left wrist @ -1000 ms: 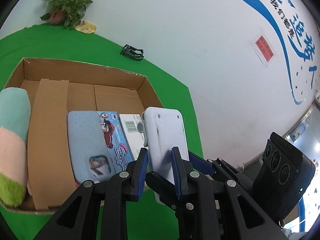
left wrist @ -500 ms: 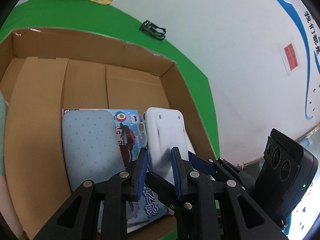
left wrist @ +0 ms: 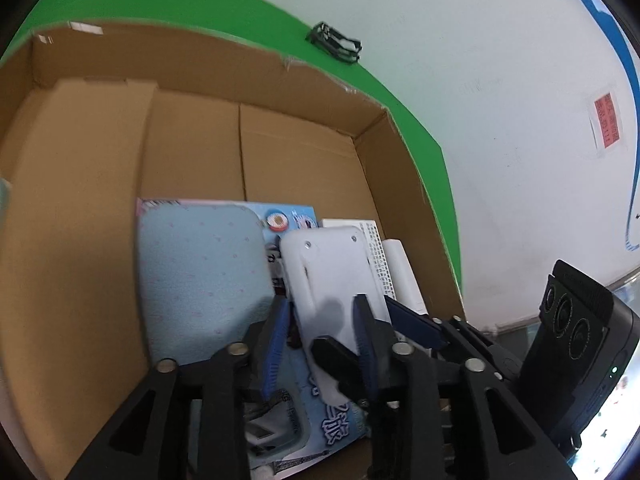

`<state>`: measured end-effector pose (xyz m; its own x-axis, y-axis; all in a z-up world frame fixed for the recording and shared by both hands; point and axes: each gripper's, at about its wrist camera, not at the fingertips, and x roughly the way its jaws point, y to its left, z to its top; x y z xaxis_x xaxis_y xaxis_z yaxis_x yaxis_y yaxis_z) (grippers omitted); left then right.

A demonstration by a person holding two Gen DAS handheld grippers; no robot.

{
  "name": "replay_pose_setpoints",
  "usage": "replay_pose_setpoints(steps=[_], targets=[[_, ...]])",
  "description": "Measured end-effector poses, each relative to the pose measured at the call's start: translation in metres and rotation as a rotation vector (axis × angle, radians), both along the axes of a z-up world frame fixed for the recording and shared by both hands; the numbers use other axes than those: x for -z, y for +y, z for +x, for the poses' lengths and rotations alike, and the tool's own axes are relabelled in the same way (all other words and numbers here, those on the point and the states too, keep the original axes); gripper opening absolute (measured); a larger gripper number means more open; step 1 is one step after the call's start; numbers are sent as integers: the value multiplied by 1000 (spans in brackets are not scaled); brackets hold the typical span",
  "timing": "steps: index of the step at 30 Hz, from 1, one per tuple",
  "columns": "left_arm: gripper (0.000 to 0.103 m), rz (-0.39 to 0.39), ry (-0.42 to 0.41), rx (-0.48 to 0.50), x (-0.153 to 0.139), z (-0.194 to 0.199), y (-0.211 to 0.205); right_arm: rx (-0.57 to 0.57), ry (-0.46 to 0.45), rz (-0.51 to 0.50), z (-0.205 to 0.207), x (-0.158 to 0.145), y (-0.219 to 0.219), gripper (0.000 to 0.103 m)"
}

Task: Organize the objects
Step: 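Open both grippers and withdraw them from the box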

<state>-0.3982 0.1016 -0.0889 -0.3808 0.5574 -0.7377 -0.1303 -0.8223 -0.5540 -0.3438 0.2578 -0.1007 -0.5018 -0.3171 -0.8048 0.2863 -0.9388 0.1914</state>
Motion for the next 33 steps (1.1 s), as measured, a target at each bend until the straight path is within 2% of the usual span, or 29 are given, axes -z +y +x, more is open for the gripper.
replay_pose_setpoints(steps=[1,3,4,5,7,8,9,11,14,16,18,21,24,28,33], targets=[[52,-47,51,-17,-8,8,-2,3,26,4,6,-3,1,67],[63,-141,178,-57,-29,30,-8,4,94,2,19,-10,3,84],[72,-186,243,-76,-38,42,-11,15,154,1,31,-14,4,93],[77,-250,331,-106,-46,59,-13,17,215,10,45,-18,4,103],[94,-347,445,-166,-55,82,-13,20,301,48,69,-19,0,102],[99,-411,505,-215,-56,99,-15,13,330,68,79,-17,-2,102],[103,-452,546,-252,-57,113,-16,5,355,88,90,-15,-5,102],[103,-510,616,-296,-54,140,-19,29,396,125,108,-7,-7,102],[103,-554,632,-335,-38,167,-24,87,408,118,120,0,-4,102],[103,-583,617,-354,-25,173,-24,111,385,108,123,5,-3,103],[103,-625,613,-377,-12,178,-19,121,414,121,127,6,-5,102],[103,-616,596,-418,4,185,-20,133,443,146,129,8,-8,102],[103,-568,571,-455,12,188,-31,145,469,148,130,9,-10,103],[103,-639,585,-436,16,186,-28,151,490,147,135,10,-10,103],[103,-667,572,-433,18,180,-24,158,498,151,135,10,-9,103]])
